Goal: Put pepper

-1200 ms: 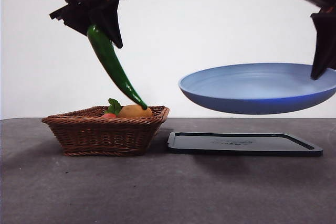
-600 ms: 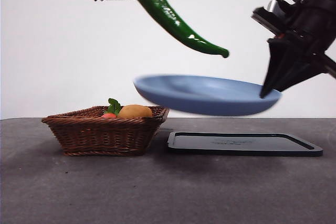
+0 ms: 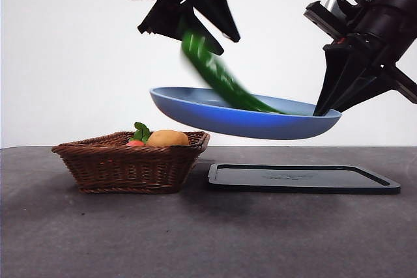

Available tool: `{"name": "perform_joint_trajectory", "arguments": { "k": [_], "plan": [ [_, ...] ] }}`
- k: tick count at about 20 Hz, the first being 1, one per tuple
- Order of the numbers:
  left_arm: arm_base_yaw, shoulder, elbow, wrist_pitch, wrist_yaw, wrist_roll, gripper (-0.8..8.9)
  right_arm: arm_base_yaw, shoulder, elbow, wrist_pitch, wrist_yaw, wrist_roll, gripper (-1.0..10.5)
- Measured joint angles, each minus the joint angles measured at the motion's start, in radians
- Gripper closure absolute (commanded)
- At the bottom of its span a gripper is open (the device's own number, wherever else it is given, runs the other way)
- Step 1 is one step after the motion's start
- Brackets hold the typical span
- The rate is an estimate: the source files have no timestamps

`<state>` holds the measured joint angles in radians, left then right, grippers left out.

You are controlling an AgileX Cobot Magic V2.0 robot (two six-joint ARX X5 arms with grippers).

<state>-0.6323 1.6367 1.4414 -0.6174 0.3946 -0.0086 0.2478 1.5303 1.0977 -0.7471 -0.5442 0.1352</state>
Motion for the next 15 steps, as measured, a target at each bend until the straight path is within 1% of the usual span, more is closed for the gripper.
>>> {"name": "perform_joint_trajectory", "arguments": {
  "k": [5, 9, 15],
  "plan": [
    [0.0, 0.0, 0.0, 0.046, 0.002, 0.0, 6.07, 0.001, 0.0, 0.0, -0.001, 0.001, 0.001, 9.4],
    [0.0, -0.02, 0.0, 0.073, 0.001, 0.0, 6.07, 0.0, 0.0, 0.0, -0.012, 0.001, 0.019, 9.4],
    [0.022, -0.156, 0.0, 0.056, 0.001, 0.0, 6.07, -0.017, 0.0, 0.0, -0.061, 0.005, 0.042, 9.4]
  ]
}}
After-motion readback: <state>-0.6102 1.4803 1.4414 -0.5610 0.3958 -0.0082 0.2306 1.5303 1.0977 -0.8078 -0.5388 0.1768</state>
